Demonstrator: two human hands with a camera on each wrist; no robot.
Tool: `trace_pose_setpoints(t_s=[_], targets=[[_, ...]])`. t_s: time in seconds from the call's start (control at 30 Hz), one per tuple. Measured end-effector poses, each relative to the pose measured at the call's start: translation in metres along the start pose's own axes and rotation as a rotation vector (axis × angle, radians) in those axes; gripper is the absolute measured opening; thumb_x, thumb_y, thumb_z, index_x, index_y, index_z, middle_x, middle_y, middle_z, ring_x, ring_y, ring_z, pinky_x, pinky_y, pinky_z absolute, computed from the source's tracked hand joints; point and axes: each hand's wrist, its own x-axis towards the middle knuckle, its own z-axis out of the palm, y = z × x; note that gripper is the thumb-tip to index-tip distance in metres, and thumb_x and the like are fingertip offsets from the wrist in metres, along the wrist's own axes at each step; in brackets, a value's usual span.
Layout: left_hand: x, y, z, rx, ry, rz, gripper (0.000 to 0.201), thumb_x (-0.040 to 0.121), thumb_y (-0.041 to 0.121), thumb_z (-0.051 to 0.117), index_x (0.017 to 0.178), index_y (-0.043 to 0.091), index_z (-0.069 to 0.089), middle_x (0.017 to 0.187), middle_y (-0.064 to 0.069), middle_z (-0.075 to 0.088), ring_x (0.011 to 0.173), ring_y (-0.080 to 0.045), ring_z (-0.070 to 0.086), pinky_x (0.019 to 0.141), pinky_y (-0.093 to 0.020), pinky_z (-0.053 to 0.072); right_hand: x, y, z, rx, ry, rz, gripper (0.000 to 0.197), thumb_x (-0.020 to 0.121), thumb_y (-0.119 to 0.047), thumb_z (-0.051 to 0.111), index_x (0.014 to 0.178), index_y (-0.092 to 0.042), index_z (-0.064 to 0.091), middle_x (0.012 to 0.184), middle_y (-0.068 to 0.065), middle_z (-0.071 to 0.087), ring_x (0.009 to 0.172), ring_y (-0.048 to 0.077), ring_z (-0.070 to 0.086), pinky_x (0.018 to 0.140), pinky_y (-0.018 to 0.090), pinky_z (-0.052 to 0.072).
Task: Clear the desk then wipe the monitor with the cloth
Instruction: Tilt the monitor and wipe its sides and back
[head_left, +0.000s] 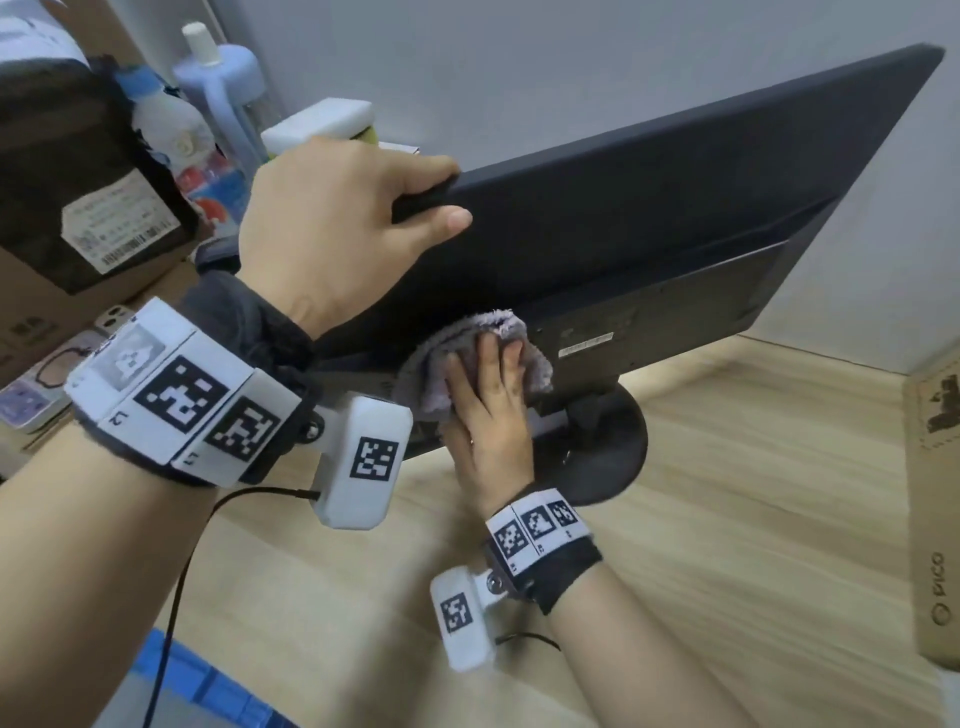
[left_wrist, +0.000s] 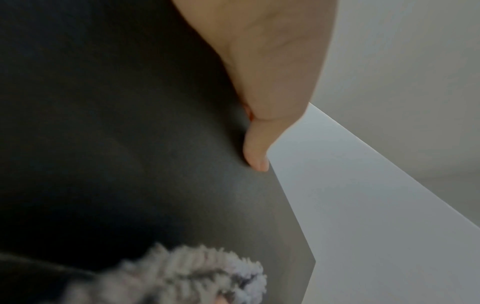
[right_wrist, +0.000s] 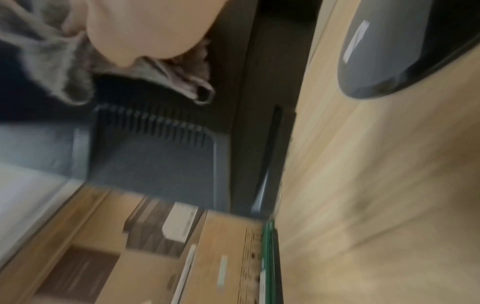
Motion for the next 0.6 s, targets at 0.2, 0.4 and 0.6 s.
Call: trace_pose_setpoints(t_s=[0.2, 0.4, 0.6], targets=[[0.002, -0.002, 0.001, 0.023, 0.045, 0.034, 0.035, 0.087, 0.044, 0.052, 0.11, 0.022, 0.066, 0.089, -0.012, 0.069, 0.091, -0.034, 0.056, 0.066, -0.035, 0.035, 0.04, 0.082, -0.054, 0.093, 0.304, 0.575, 0.067, 0.09, -0.038, 0.029, 0.143, 0.0, 0.017, 0.154, 0.02, 0.005, 0.144, 0.026, 0.005, 0.12, 0.035, 0.002], [0.0, -0.005, 0.003, 0.037, 0.072, 0.05, 0.035, 0.087, 0.044, 0.052, 0.112, 0.024, 0.066, 0.088, -0.01, 0.071, 0.09, -0.034, 0.06, 0.067, -0.032, 0.033, 0.065, 0.135, -0.104, 0.242, 0.564, 1.111, 0.055, 0.099, -0.035, 0.023, 0.143, -0.003, 0.019, 0.155, 0.015, 0.018, 0.142, 0.026, 0.021, 0.116, 0.031, 0.013], [0.005, -0.013, 0.006, 0.002, 0.1, 0.036, 0.037, 0.086, 0.045, 0.052, 0.111, 0.023, 0.067, 0.086, -0.012, 0.071, 0.088, -0.034, 0.061, 0.068, -0.031, 0.033, 0.015, 0.023, -0.02, 0.21, 0.203, 0.767, 0.067, 0.092, -0.036, 0.023, 0.144, 0.004, 0.012, 0.154, 0.025, 0.006, 0.144, 0.034, 0.007, 0.117, 0.05, 0.007]])
